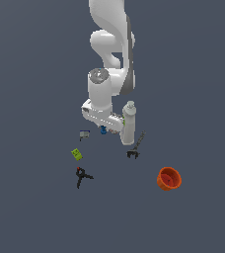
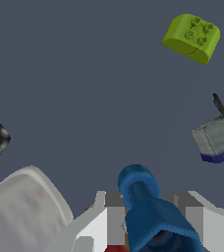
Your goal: Pick up a designated object from a clutter of objects.
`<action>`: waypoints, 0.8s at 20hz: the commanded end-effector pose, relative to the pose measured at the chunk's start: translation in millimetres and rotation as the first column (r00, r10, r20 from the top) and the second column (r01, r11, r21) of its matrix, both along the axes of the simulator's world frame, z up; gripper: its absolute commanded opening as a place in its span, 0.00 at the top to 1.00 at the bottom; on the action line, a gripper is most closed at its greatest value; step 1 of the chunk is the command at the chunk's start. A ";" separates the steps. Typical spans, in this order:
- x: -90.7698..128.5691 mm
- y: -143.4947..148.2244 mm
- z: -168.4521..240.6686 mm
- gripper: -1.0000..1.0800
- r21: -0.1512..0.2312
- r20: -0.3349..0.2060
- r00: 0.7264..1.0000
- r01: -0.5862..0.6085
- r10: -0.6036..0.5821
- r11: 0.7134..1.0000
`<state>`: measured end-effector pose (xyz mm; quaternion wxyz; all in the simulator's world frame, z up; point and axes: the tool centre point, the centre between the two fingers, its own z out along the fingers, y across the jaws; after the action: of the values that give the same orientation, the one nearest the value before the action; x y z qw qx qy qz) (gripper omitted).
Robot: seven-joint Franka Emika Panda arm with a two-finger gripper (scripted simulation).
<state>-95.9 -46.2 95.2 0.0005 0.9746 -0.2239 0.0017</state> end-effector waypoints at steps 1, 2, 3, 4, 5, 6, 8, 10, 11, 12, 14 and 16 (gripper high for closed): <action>9.6 2.4 17.1 1.00 -0.001 0.000 1.000 0.000 0.000 1.000; 13.9 3.5 24.6 1.00 -0.001 0.000 1.000 0.000 0.000 1.000; 18.4 4.7 32.4 1.00 -0.001 0.000 1.000 0.000 0.000 1.000; 22.9 5.8 40.3 1.00 -0.001 0.000 1.000 0.000 0.000 1.000; 27.6 7.0 48.1 1.00 -0.002 0.000 1.000 0.000 0.000 1.000; 32.2 8.2 56.1 1.00 -0.002 0.000 1.000 0.000 0.000 1.000; 41.6 10.7 72.3 1.00 -0.002 0.000 1.000 0.000 0.000 1.000; 51.2 13.2 88.8 1.00 -0.002 0.000 1.000 0.000 0.000 1.000; 56.1 14.5 97.1 1.00 -0.002 0.000 1.000 0.000 0.000 1.000; 61.2 15.9 105.2 1.00 -0.002 -0.001 1.000 0.000 0.000 1.000; 71.3 18.6 122.1 1.00 -0.002 -0.001 1.000 0.000 0.000 1.000; 81.6 21.3 139.3 1.00 -0.002 -0.001 1.000 0.000 0.000 1.000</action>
<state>-21.8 -27.0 221.1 0.0014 0.9746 -0.2239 0.0018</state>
